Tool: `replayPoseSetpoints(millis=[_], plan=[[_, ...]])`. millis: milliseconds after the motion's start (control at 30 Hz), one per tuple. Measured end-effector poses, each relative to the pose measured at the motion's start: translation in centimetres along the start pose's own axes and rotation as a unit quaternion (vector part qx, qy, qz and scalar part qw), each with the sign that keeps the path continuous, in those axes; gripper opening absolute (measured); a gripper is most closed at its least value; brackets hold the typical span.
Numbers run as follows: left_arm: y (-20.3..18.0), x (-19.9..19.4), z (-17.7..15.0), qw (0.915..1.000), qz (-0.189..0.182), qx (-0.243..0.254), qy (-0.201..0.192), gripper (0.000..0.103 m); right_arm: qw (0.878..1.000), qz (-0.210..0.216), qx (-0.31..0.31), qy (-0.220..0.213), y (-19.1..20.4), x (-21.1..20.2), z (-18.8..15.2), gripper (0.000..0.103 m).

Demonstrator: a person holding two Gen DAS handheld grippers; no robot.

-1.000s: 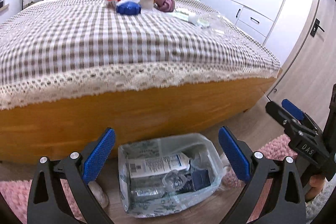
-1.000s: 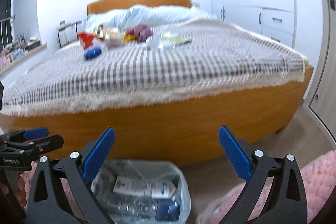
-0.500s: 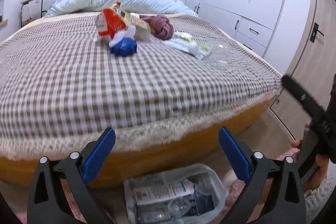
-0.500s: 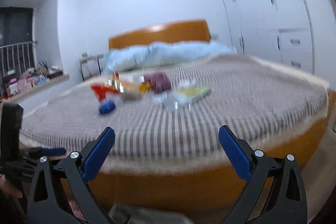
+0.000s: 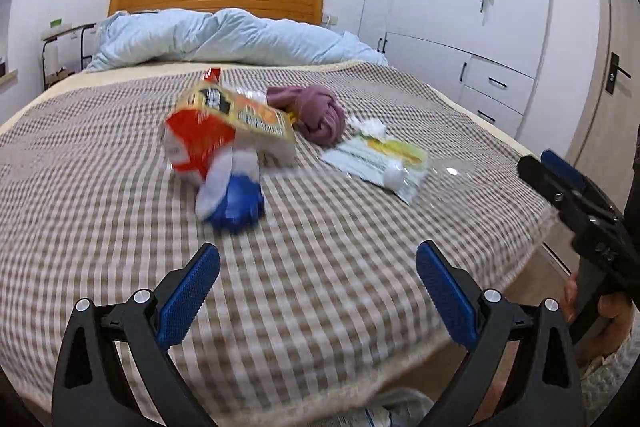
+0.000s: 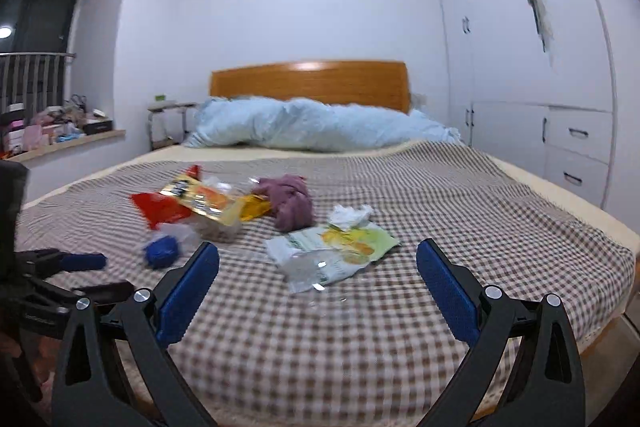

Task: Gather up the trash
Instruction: 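Close the left tool on the blue cap while the right tool grasps the clear plastic cup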

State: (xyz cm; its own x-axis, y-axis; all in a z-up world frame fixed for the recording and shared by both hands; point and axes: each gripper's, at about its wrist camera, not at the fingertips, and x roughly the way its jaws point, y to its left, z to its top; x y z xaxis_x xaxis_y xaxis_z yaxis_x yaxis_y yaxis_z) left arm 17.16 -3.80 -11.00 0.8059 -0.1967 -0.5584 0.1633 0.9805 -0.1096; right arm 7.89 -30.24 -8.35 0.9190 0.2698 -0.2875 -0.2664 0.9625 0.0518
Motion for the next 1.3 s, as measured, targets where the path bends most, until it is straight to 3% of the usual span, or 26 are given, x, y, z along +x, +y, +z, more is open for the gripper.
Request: replayPoseSetpoints(millis=[133, 433, 700, 833, 900, 933, 1033, 1167, 1300], plan=[[1.3, 1.7, 0.4, 0.9994, 0.007, -0.034, 0.004, 0.095, 0.997, -0.037, 0.064, 0.038, -1.7, 2.2, -0.5, 0.095], [2.8, 3.8, -1.3, 0.9966, 0.012, -0.075, 0.032, 0.095, 0.990, 0.009, 0.112, 0.082, -2.0, 4.0, -1.4, 0.095], [2.9, 4.0, -1.0, 0.9972, 0.010, -0.067, 0.031, 0.095, 0.982, 0.008, 0.145, 0.122, -2.2, 7.0, -2.9, 0.095], [2.8, 4.4, -0.6, 0.9973, 0.017, -0.065, 0.029, 0.095, 0.977, 0.008, 0.168, 0.128, -2.6, 8.2, -3.2, 0.088], [2.9, 4.5, -0.6, 0.9971, 0.017, -0.069, 0.029, 0.095, 0.973, 0.022, 0.188, 0.133, -2.9, 8.6, -3.4, 0.081], [3.0, 4.5, -0.5, 0.9970, 0.018, -0.070, 0.029, 0.095, 0.969, 0.036, 0.203, 0.134, -3.1, 8.7, -3.5, 0.072], [3.7, 4.5, -0.3, 0.9964, 0.020, -0.077, 0.029, 0.095, 0.965, 0.058, 0.219, 0.128, -3.2, 8.4, -3.2, 0.070], [4.7, 4.5, 0.0, 0.9948, 0.020, -0.095, 0.032, 0.095, 0.975, 0.053, 0.190, 0.105, -2.1, 6.8, -2.1, 0.068], [5.2, 4.6, 0.4, 0.9935, 0.033, -0.105, 0.030, 0.095, 0.987, 0.009, 0.137, 0.081, -0.8, 4.9, -0.9, 0.068]])
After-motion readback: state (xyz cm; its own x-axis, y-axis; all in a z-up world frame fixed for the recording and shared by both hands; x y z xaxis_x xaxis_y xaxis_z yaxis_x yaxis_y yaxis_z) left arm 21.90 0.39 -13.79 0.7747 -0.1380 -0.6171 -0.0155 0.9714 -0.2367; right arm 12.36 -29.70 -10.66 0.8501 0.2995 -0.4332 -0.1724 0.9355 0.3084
